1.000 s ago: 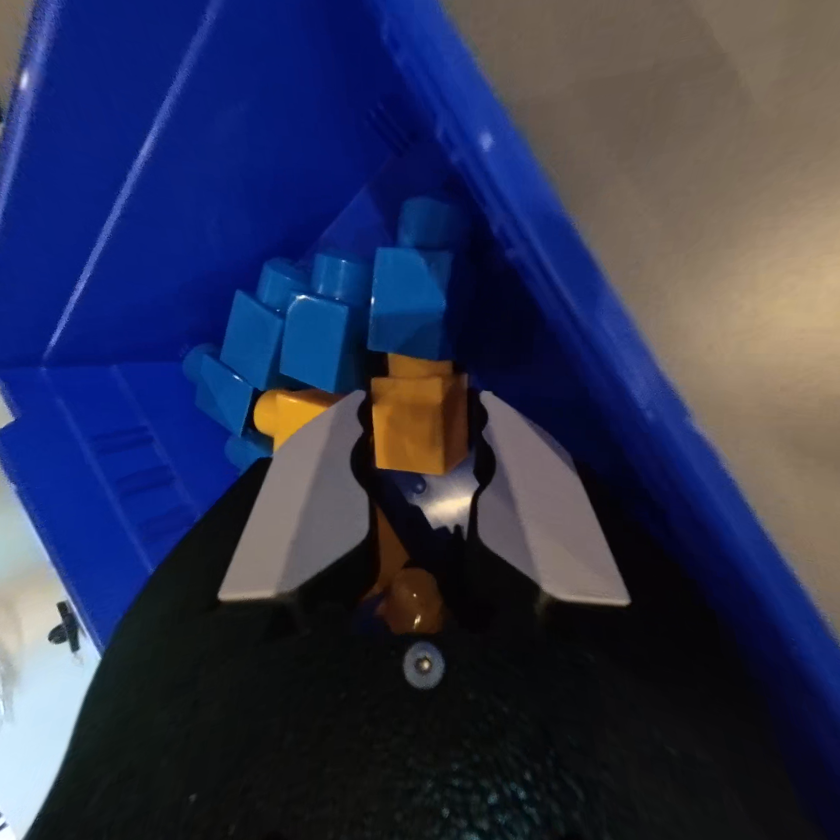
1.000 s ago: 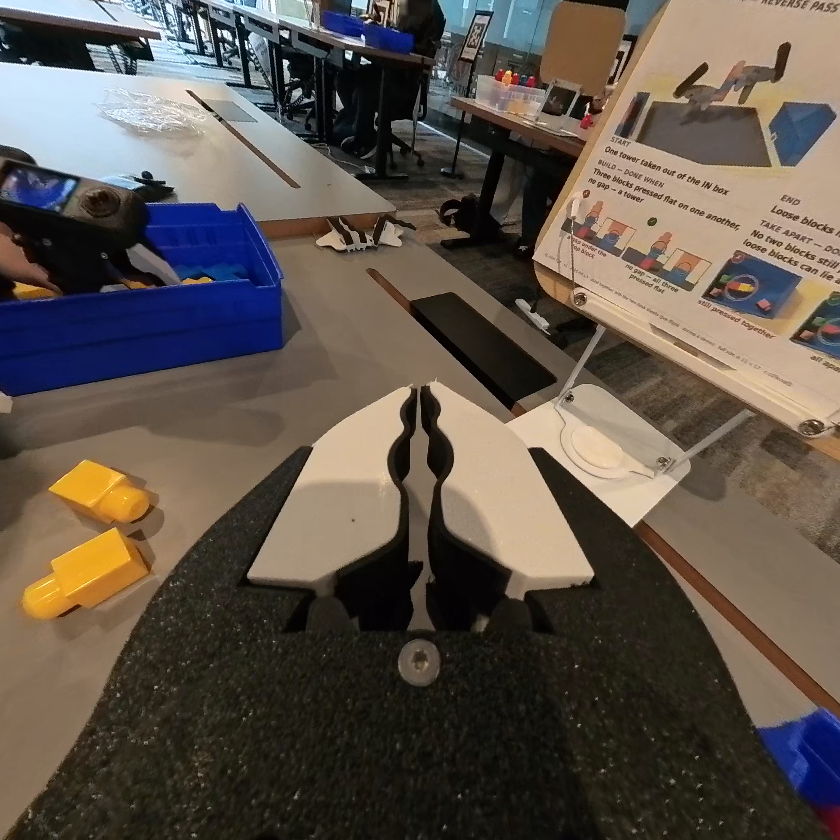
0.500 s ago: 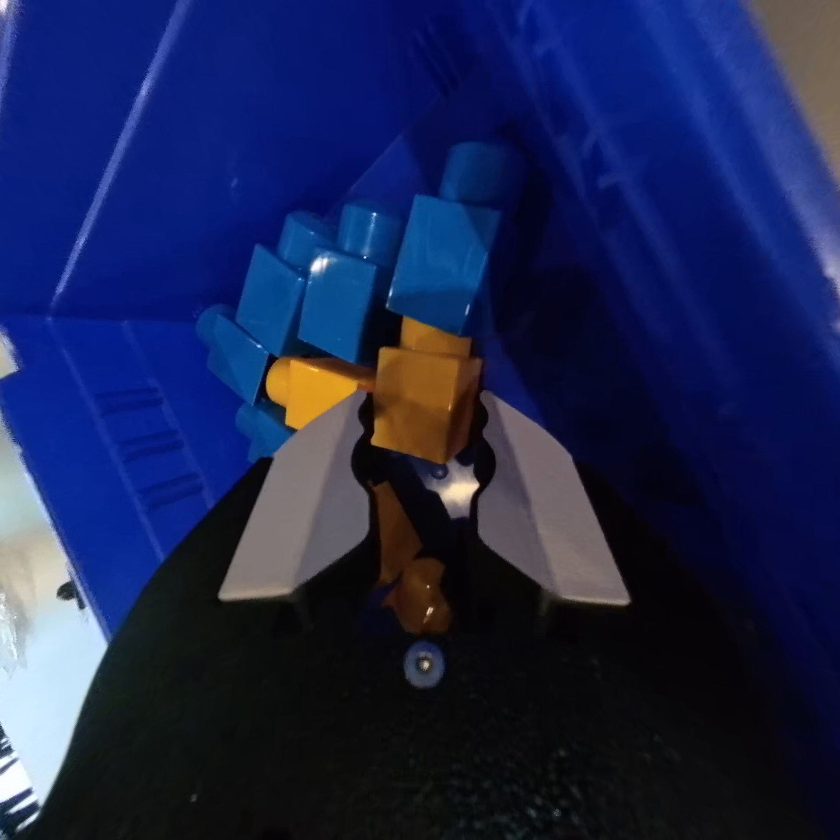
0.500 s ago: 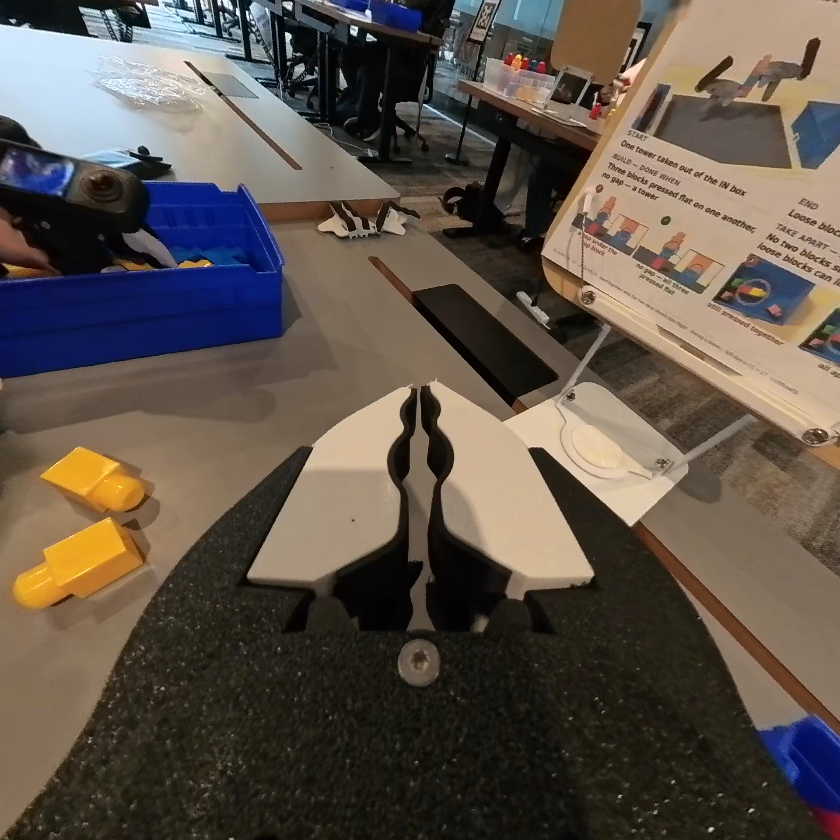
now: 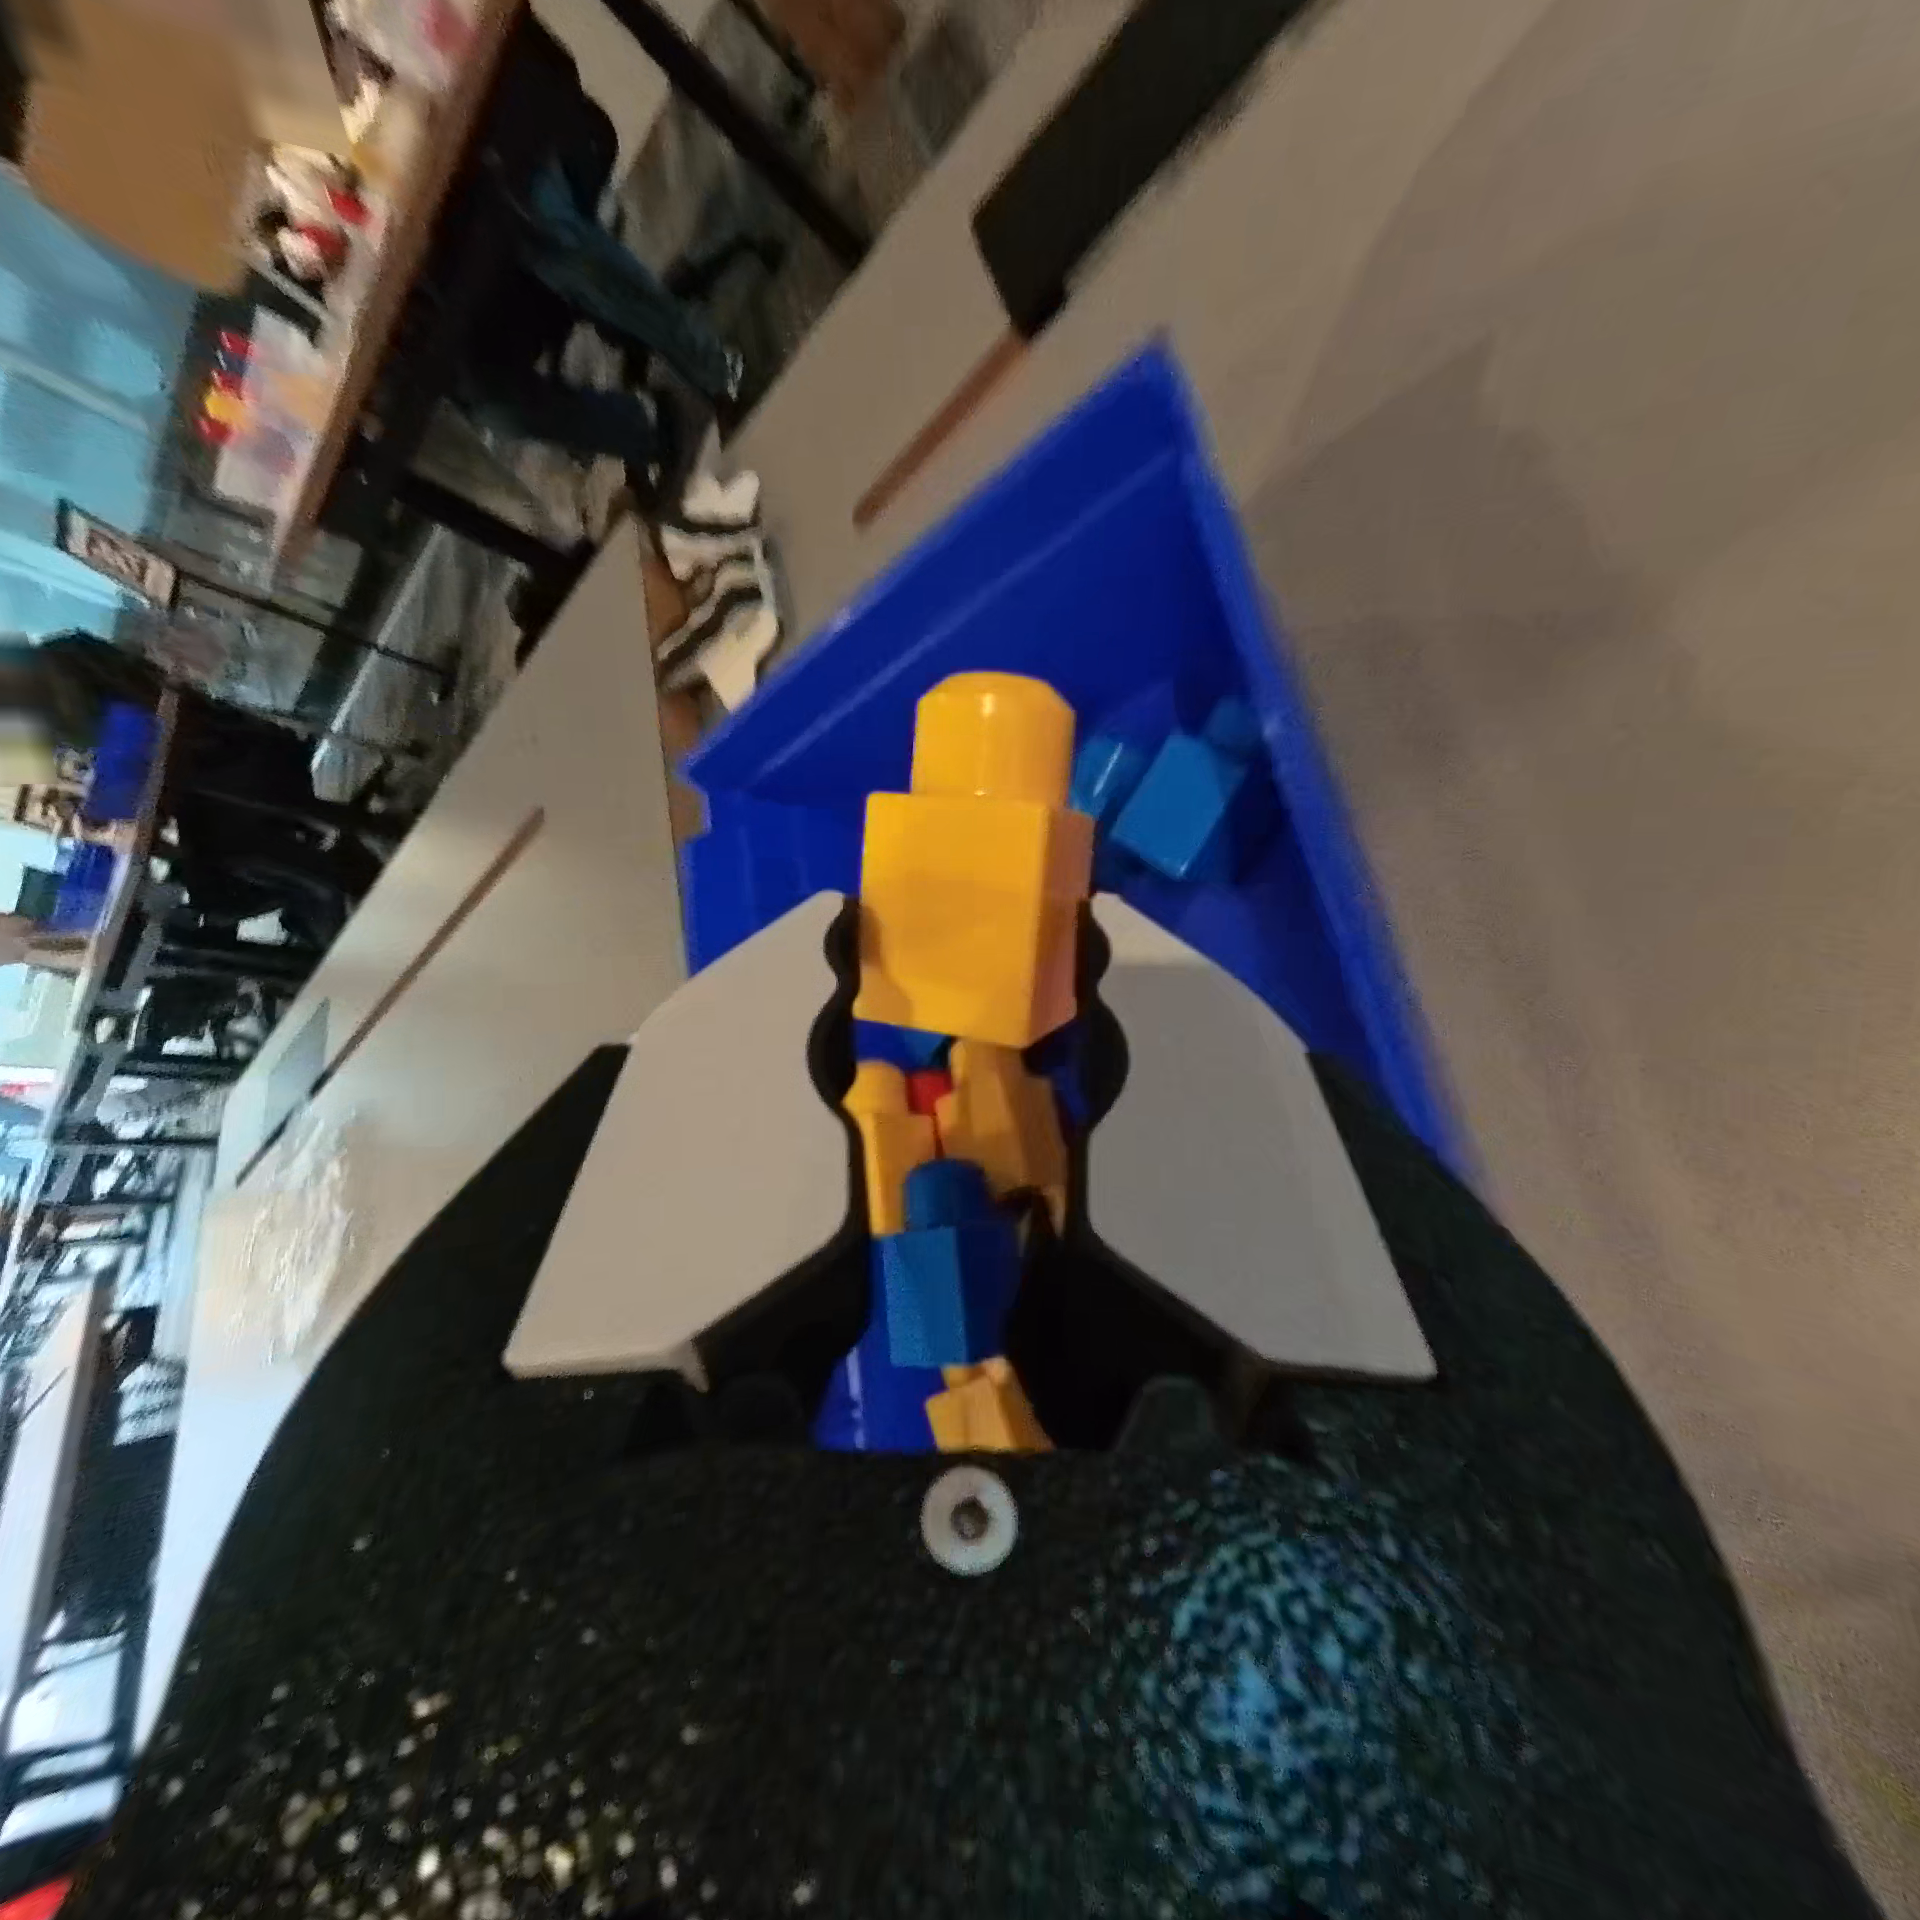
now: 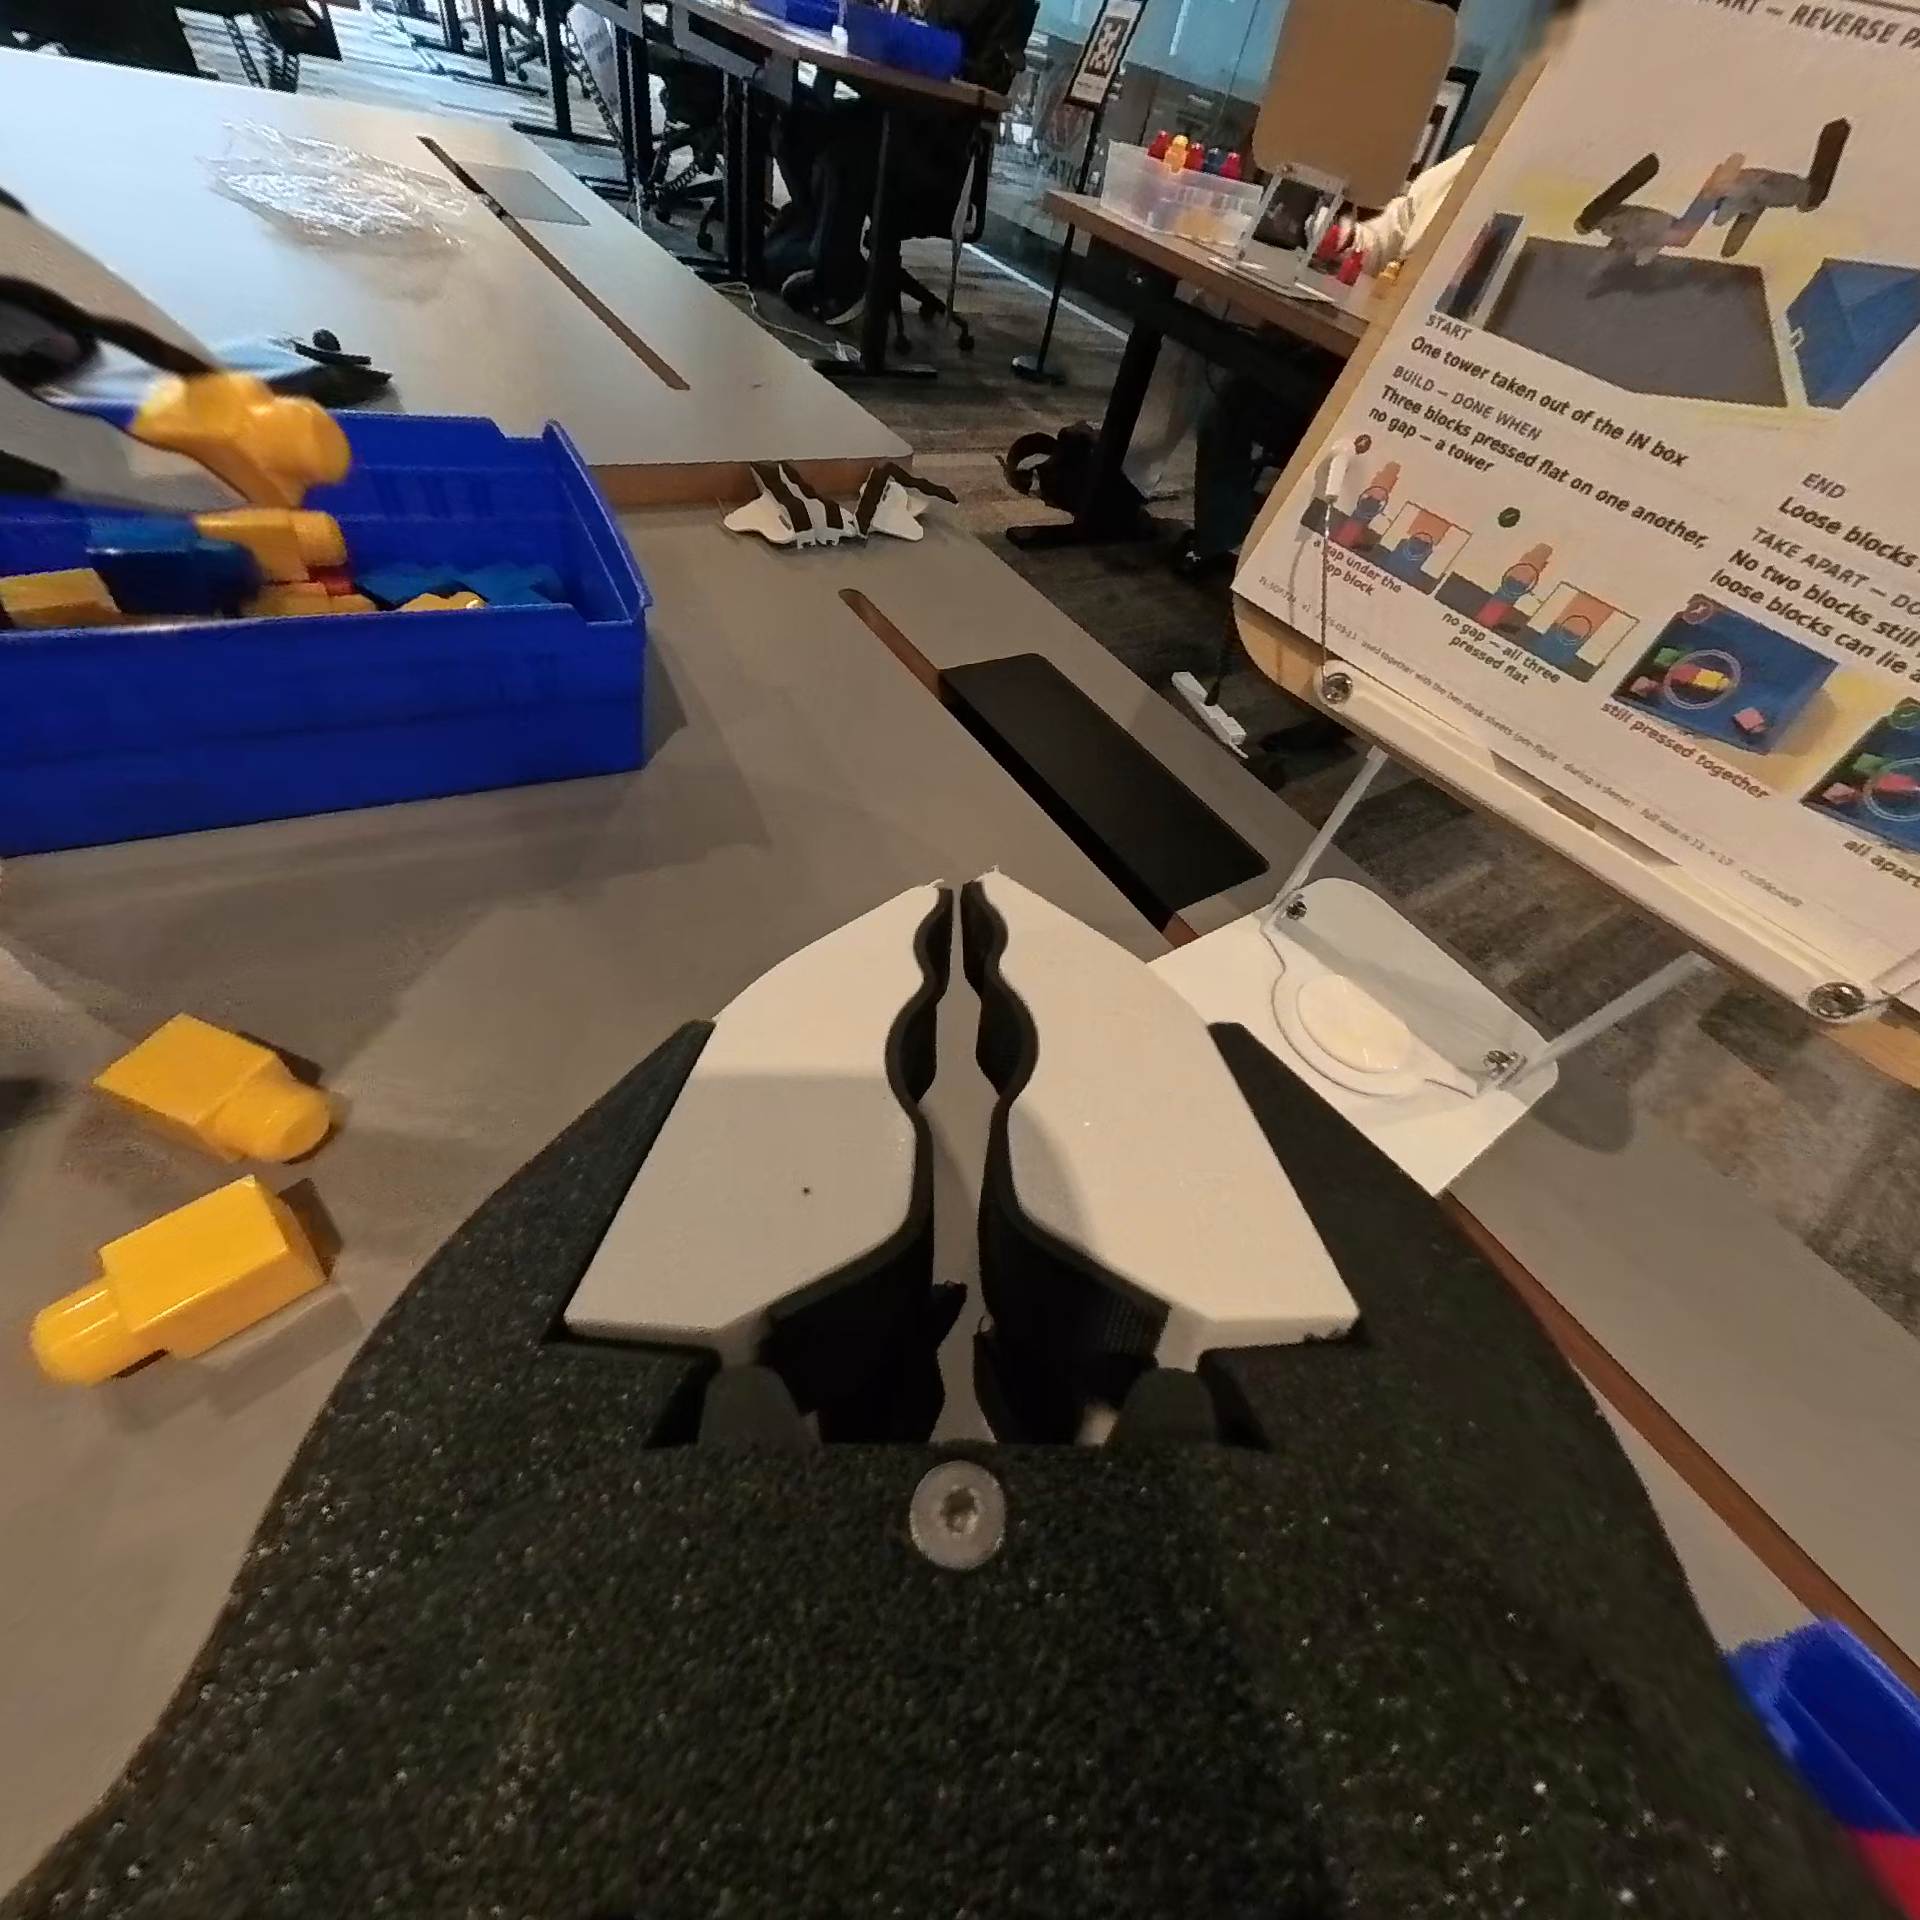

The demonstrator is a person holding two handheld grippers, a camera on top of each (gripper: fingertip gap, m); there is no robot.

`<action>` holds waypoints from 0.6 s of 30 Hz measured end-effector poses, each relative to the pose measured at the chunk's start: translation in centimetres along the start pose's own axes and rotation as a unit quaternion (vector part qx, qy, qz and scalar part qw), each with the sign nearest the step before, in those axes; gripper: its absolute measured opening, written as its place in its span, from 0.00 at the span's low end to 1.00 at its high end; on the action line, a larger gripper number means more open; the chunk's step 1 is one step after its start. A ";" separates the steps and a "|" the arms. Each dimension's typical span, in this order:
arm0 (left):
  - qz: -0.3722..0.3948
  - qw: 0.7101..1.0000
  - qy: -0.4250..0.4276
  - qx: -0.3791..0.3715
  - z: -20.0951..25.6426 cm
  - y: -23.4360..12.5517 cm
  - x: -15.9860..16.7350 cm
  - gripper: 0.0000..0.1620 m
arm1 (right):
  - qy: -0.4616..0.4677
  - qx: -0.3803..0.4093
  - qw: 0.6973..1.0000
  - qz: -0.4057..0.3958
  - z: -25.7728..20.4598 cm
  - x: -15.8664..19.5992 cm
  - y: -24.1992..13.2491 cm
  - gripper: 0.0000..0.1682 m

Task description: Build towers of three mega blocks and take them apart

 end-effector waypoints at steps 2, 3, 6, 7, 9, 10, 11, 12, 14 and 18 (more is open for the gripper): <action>0.046 0.999 -0.008 0.024 1.3 -1.5 -3.0 0.24 | 0.000 0.006 1.000 0.004 0.2 -0.1 -0.3 0.01; 0.073 0.996 -0.011 0.049 2.5 -2.1 -4.6 0.24 | 0.000 0.009 1.000 0.007 0.2 -0.2 -0.5 0.01; 0.134 0.978 0.004 0.158 8.0 -3.2 -9.0 0.24 | 0.001 0.016 1.000 0.014 0.4 -0.4 -1.0 0.01; 0.142 0.971 0.015 0.192 10.1 -3.2 -10.0 0.24 | 0.001 0.018 1.000 0.016 0.5 -0.4 -1.2 0.01; 0.144 0.956 0.037 0.253 14.2 -2.7 -11.3 0.24 | 0.001 0.020 1.000 0.018 0.6 -0.5 -1.4 0.01; 0.139 0.950 0.044 0.278 16.0 -2.2 -11.7 0.24 | 0.002 0.020 1.000 0.018 0.6 -0.4 -1.5 0.01; 0.131 0.944 0.050 0.300 17.7 -1.8 -12.0 0.24 | 0.002 0.021 1.000 0.018 0.6 -0.4 -1.5 0.01; 0.124 0.937 0.057 0.321 19.3 -1.4 -12.2 0.24 | 0.002 0.021 1.000 0.018 0.7 -0.4 -1.6 0.01; 0.110 0.925 0.073 0.357 22.3 -0.6 -12.4 0.24 | 0.004 0.022 1.000 0.020 0.7 -0.4 -1.7 0.01; 0.067 0.914 0.119 0.381 26.2 1.1 -12.2 0.24 | 0.007 0.021 1.000 0.020 0.8 -0.2 -1.7 0.01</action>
Point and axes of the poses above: each gripper's, where its closed fingertips meet, y out along the fingers, x out of its underside, z = x × y across the jaws, the point moved 4 cm from there along -y, back along the fingers, and after that the axes turned 7 degrees about z, right-handed, at the moved point
